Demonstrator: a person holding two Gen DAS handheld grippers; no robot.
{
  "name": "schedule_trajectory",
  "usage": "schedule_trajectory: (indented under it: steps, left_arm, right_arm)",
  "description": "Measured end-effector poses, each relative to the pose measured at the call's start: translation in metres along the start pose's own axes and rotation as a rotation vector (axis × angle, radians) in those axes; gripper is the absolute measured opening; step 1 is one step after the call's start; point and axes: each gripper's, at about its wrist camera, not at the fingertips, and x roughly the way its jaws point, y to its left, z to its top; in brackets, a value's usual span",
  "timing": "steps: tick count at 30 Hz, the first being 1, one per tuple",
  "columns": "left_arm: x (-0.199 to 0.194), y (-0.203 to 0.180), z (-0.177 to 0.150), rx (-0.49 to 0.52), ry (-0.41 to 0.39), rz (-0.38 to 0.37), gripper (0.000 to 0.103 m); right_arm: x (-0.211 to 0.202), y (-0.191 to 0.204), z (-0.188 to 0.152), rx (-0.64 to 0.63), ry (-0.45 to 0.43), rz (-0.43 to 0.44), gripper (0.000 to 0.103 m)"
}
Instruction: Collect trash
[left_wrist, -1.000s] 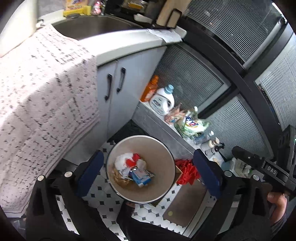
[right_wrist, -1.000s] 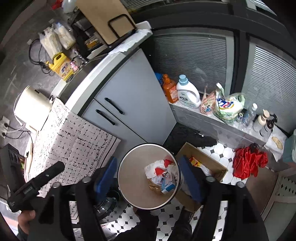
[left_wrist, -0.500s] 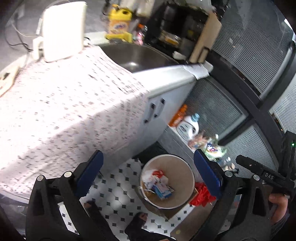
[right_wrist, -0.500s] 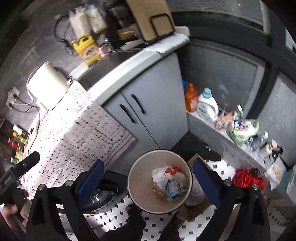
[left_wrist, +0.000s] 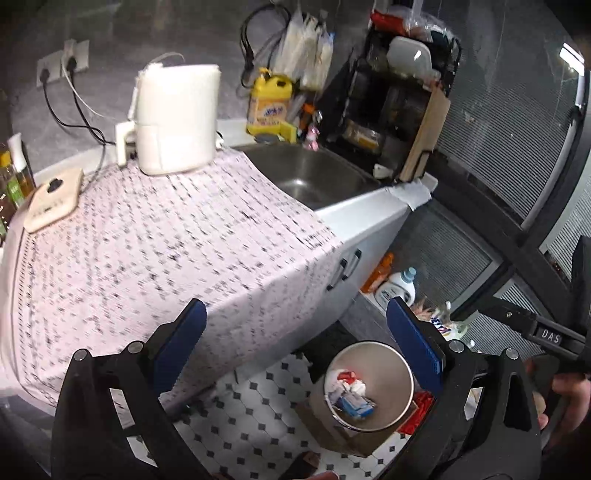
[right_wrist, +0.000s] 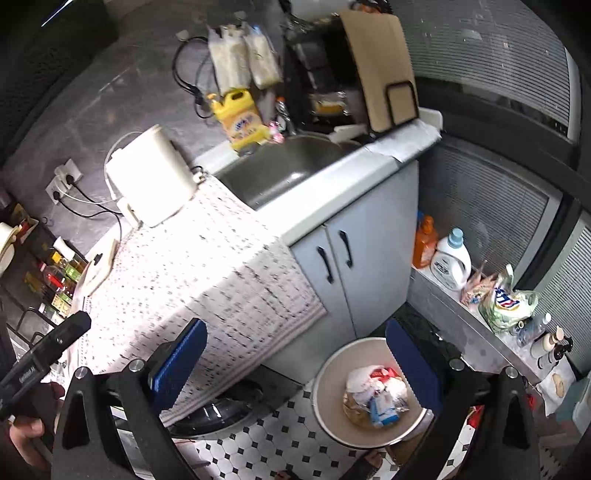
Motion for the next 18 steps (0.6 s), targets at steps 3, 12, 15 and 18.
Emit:
schedule_trajectory:
  steps: [3,12,15,18]
  left_arm:
    - [-0.016,0.022,0.005,-0.005,-0.023,0.004,0.097]
    - [-0.064,0.077,0.011,-0.004,-0.091,0.015,0.097]
    - [-0.075,0.089,0.011,-0.001,-0.104,0.011,0.097]
    - [-0.085,0.098,0.01,-0.005,-0.122,0.013,0.097]
  right_arm:
    - [-0.012,0.033,-0.001,-0.018,-0.022,-0.008,0.095]
    - [-0.038,0.108,-0.011,-0.058,-0.098,-0.04,0.095]
    - [-0.048,0.123,-0.014,-0.06,-0.118,-0.042,0.095]
    - [-0.057,0.136,-0.015,-0.076,-0.137,-0.04,0.095]
